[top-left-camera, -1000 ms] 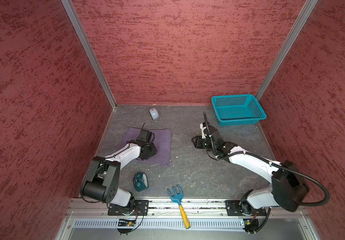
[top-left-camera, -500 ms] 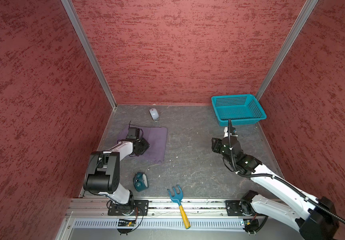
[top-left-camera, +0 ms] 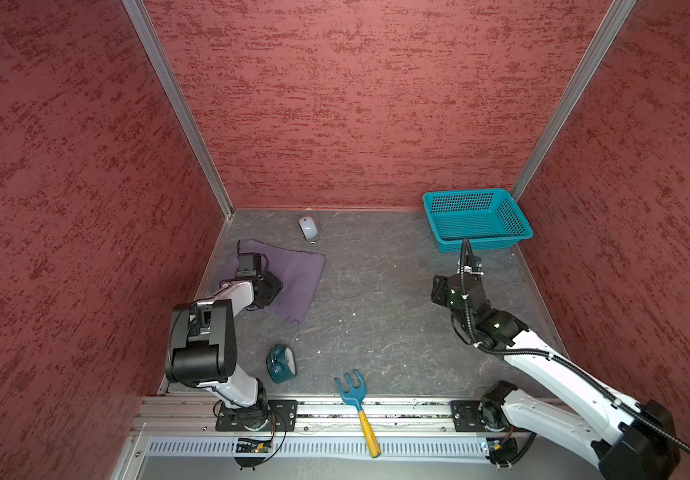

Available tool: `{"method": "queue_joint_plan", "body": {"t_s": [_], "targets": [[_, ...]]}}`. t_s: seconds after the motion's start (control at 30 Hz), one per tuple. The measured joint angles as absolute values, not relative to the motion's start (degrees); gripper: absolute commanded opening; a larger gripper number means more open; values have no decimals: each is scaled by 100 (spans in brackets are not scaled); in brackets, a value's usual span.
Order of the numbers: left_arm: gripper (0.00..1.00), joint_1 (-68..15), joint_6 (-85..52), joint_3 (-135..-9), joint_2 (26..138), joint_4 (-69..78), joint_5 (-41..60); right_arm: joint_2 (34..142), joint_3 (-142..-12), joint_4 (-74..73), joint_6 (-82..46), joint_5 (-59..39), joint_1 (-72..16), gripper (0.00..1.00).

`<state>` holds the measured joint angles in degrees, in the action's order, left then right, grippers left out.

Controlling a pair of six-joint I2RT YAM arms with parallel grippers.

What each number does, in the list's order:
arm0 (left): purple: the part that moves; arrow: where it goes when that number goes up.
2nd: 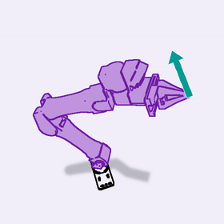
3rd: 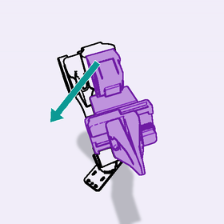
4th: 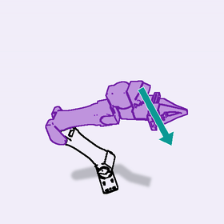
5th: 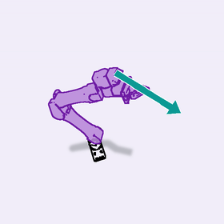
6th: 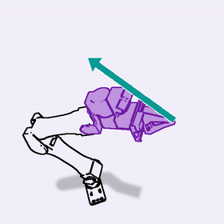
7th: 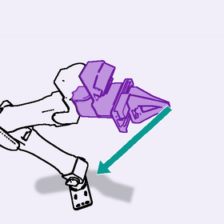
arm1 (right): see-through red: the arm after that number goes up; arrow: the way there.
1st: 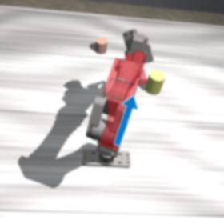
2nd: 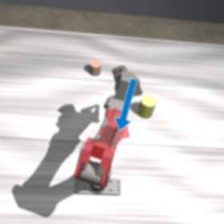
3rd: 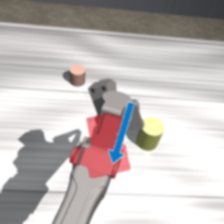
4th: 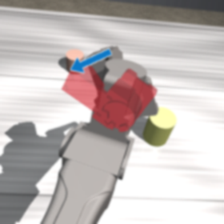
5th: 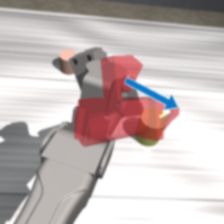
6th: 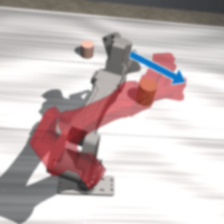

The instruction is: Fold and stack the trousers

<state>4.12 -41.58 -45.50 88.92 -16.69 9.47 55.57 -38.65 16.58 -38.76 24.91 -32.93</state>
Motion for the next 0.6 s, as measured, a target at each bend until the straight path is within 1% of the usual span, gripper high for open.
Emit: {"method": "queue_joint_plan", "body": {"t_s": [0.17, 0.23, 0.27, 0.33, 0.47, 0.57, 0.6], "targets": [[67, -1223, -4038, -4703, 8106, -2196, 405, 5695, -3865, 1647, -3879, 2475, -3269, 47], [70, -1708, -4003, -4829, 8029, -2351, 237, 5758, -3865, 1623, -3876, 2458, -3260, 47], [72, -1824, -3988, -4862, 8047, -2412, 152, 5780, -3865, 1612, -3876, 2449, -3256, 47], [74, -1857, -3986, -4866, 8162, -2585, -30, 5795, -3865, 1605, -3879, 2432, -3247, 47], [81, -1492, -4032, -4831, 8530, -2895, -342, 5771, -3865, 1575, -3876, 2392, -3240, 47], [80, -1114, -4042, -4788, 8646, -2864, -445, 5686, -3848, 1566, -3879, 2386, -3240, 48], [79, -969, -4042, -4790, 8724, -2781, -436, 5638, -3819, 1566, -3879, 2386, -3238, 48]]}}
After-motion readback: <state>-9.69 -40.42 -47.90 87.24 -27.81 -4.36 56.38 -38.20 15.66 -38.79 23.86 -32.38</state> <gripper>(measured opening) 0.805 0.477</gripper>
